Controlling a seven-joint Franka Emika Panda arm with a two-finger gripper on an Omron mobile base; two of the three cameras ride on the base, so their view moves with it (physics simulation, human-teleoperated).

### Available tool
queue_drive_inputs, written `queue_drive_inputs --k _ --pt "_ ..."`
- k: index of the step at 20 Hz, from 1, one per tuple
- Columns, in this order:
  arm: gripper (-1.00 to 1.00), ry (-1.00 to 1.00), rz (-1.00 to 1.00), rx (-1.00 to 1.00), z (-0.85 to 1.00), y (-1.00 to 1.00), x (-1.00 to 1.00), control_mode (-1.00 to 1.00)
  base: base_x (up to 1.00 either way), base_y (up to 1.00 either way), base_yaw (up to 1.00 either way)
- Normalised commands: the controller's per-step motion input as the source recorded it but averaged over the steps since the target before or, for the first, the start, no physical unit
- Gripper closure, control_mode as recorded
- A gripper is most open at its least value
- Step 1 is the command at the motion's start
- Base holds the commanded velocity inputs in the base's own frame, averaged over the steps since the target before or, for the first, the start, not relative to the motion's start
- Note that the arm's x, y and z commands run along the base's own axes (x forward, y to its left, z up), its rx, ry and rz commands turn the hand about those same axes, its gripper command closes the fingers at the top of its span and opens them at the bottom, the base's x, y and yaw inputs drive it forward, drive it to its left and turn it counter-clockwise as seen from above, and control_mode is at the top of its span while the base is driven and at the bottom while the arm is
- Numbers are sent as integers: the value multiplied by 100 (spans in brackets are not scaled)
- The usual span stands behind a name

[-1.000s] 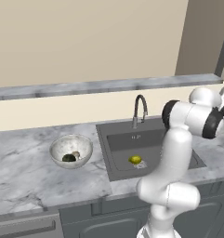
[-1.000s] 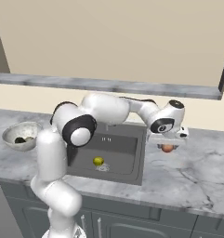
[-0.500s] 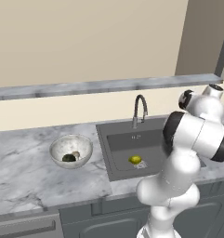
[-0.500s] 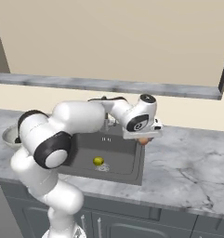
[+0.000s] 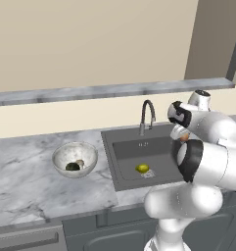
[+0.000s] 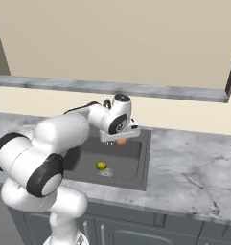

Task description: There is a mixed pile of frozen fruits and vegetables on the counter. Locate all the frozen vegetables and place the items in a bowl on the counter. Take all the frozen fruits and defrost them in a running sink.

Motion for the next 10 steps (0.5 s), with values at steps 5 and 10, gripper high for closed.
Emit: queue_drive_inputs --k 5,10 --pt "100 5 6 -2 -57 55 7 -100 0 0 0" --pt "100 2 0 1 -59 1 34 -100 0 0 0"
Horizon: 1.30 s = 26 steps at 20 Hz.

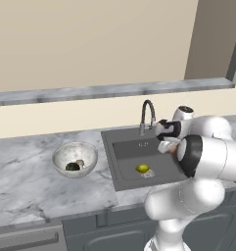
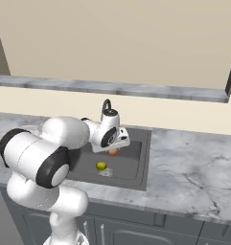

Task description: There is a mixed pile of frozen fruits and vegetables on the counter. Locate all the frozen vegetables and place the items in a bowl on the counter. Take all the frozen fruits and defrost them in a running sink.

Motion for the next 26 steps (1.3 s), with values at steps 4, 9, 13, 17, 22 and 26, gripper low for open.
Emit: queue_drive_inputs --k 4,9,13,17,22,26 --pt "100 -3 0 0 -51 0 29 -100 0 0 0" --pt "100 -3 -1 -7 -66 0 25 -100 0 0 0" --pt "100 8 -9 -5 -58 0 24 -100 0 0 0" --pt "100 5 -8 -2 -49 -4 24 -100 0 0 0" --pt "100 4 -5 6 -34 -13 31 -100 0 0 0" --pt "100 2 -5 4 -47 -26 30 -100 0 0 0"
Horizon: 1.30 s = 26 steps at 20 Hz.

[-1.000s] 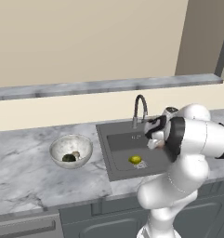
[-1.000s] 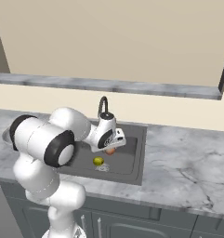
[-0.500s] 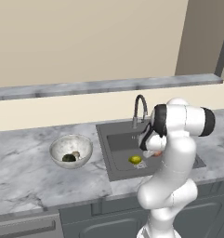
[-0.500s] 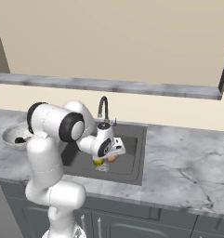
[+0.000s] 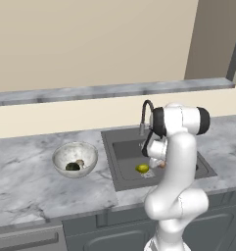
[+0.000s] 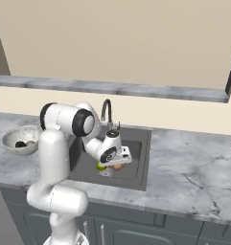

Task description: There is a mixed pile of frozen fruits and vegetables on the counter. Locate all the frozen vegetables and place the items in a bowl on the counter. Take all the frozen fruits and defrost them in a running sink.

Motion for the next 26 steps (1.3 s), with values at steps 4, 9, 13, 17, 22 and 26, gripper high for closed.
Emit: queue_drive_inputs --k 4,9,13,17,22,26 --pt "100 1 -3 0 -52 -20 36 -100 0 0 0" --pt "100 -5 0 0 -44 -1 31 -100 0 0 0" --pt "100 0 0 0 -38 0 37 -100 0 0 0" --pt "-100 3 -2 0 -35 0 15 -100 0 0 0" --pt "-100 7 -3 -2 1 1 0 -100 0 0 0" --pt "-100 10 -4 -2 69 0 -3 -100 0 0 0"
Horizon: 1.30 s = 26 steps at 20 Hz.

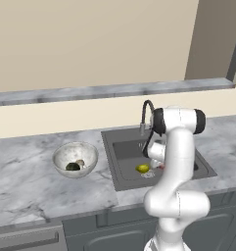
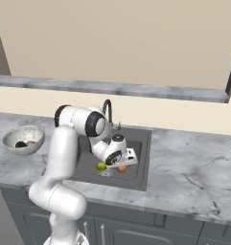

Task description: There is a mixed pile of frozen fruits and vegetables on the counter. Locate all the frozen vegetables and place the items in a bowl on the counter. Take all the frozen fruits and defrost them in a running sink.

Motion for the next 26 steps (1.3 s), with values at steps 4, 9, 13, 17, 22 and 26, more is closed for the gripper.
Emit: queue_drive_inputs --k 4,9,13,17,22,26 --pt "-100 3 -4 2 100 0 -20 -100 0 0 0" --pt "-100 0 -3 10 100 0 -19 -100 0 0 0" --pt "-100 0 -6 14 91 -2 -37 -100 0 0 0" --pt "-100 0 -9 11 92 -10 -38 -100 0 0 0" --pt "-100 3 -4 5 100 -3 -44 -100 0 0 0" --pt "-100 0 0 0 94 0 -51 -100 0 0 0"
